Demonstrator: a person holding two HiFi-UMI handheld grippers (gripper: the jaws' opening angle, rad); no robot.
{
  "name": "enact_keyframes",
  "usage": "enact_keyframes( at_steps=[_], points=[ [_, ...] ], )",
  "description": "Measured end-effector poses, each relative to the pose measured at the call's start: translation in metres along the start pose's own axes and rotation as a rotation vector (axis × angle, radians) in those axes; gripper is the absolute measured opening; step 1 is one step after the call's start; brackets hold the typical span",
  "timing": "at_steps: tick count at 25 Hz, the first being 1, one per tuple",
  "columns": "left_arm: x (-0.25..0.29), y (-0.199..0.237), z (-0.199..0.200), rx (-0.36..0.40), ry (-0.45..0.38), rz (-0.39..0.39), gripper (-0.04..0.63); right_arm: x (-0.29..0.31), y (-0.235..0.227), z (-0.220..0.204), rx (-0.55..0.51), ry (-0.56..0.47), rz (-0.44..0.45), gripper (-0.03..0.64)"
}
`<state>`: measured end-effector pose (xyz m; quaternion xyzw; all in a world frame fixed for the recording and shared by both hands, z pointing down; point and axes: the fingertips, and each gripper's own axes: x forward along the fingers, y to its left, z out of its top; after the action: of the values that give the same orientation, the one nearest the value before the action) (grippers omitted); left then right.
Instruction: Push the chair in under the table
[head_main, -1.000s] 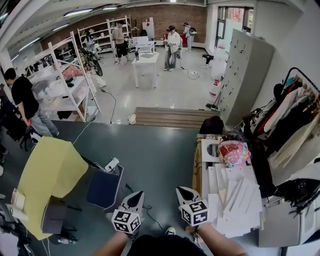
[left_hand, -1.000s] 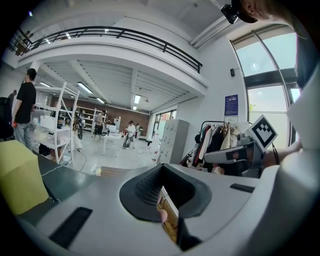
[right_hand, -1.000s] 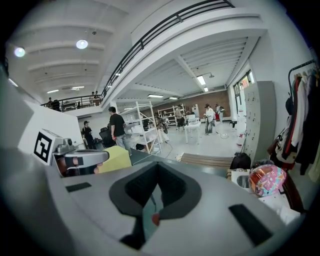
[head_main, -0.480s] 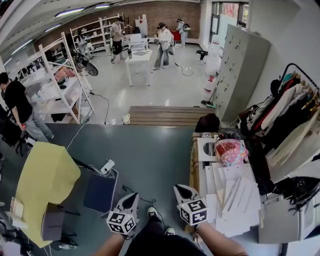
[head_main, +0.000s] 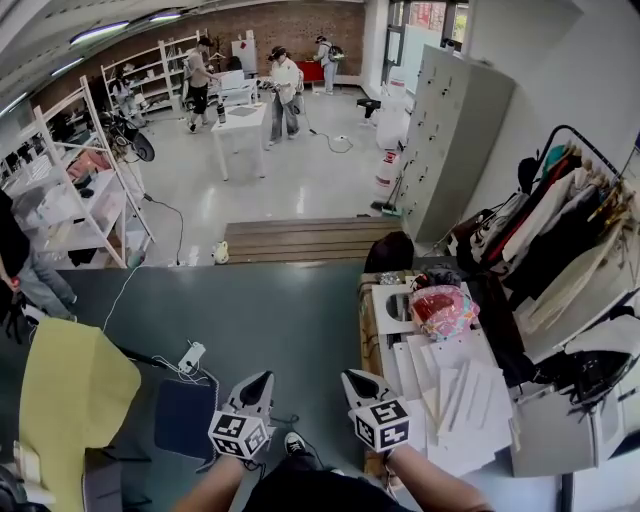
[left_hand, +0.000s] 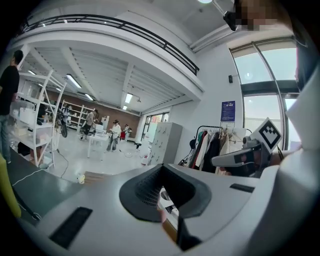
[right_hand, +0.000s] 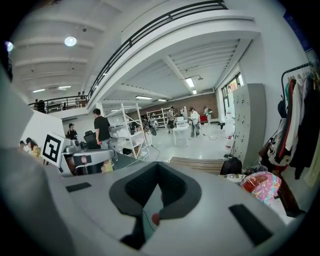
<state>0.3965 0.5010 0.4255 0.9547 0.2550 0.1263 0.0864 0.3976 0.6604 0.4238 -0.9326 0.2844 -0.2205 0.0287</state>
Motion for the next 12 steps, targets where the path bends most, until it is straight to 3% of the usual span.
enact_keyframes(
  at_steps=[12],
  points=[
    [0.086,0.063,0.021,0.003,0.025,-0.126,0.009,0.069,-0.038,0.026,0.062,0.007,-0.134,0.014]
  ],
)
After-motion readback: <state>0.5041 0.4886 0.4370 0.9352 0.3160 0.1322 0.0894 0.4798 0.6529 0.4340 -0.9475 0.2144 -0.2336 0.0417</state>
